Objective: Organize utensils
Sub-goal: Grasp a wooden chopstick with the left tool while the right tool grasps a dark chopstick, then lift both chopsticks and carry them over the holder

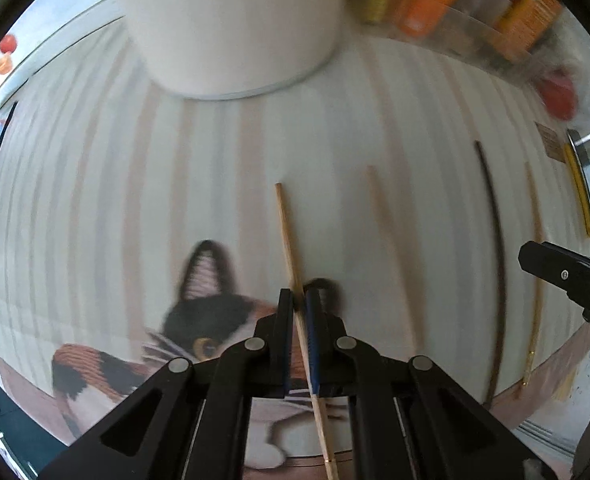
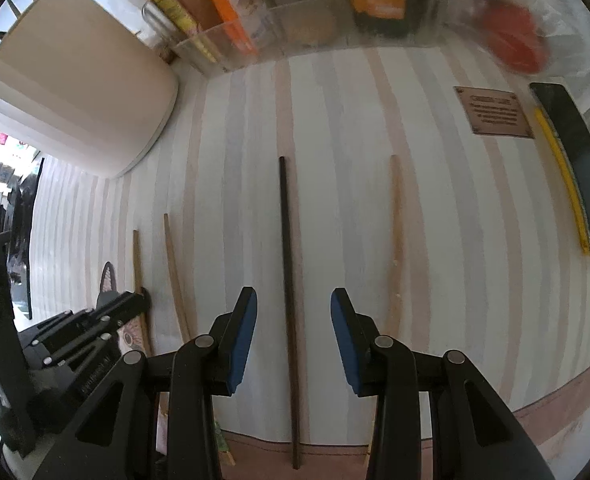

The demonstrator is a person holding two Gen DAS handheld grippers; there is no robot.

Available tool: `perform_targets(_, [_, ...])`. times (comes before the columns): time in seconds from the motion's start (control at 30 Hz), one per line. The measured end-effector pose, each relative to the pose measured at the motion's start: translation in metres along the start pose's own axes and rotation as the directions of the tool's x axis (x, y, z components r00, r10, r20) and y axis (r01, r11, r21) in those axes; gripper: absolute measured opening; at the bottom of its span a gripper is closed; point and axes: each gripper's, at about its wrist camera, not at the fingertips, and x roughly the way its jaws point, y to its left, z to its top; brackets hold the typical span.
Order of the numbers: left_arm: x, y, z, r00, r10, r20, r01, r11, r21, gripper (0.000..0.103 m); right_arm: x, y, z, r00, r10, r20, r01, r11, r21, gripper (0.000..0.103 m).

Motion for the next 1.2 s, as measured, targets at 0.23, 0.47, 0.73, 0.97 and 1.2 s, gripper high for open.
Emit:
perform_targets(0.23, [0.0,0.032,0.005,1.0,0.022,-0.005,-0.022,1.0,-0.011,0.003,0.031,0.021,0.008,0.991,-0.107,-0.083,0.1,0.992,-0.076,0.019])
perform_targets(0.47, [-0.006,0.075,-0.009,0.997,-0.043,-0.063,0.041,0.999,-0.03,0.004,0.047,0.021,-0.016,0.987,-0.094,-0.129,0.083,0.993,-0.088,0.006])
perform_targets(0.73, [-0.002,0.071,-0.03,0.997,-0.028,-0.071,0.028,1.0,0.001,0.008,0.067,0.029,-0.038,0.97,-0.135,-0.2,0.107,0.984,-0.144,0.006])
perform_targets(0.97, [0.0,0.051,-0.028,0.998,-0.014,-0.067,0.015,1.0,0.013,0.009,0.088,0.062,-0.027,0.949,-0.21,-0.237,0.168,0.968,-0.185,0.007])
perform_targets(1.2, [0.003,0.028,-0.014,0.996,0.032,-0.081,-0.027,0.998,0.056,0.009,0.107,0.089,-0.017,0.918,-0.285,-0.277,0.23,0.949,-0.215,0.007])
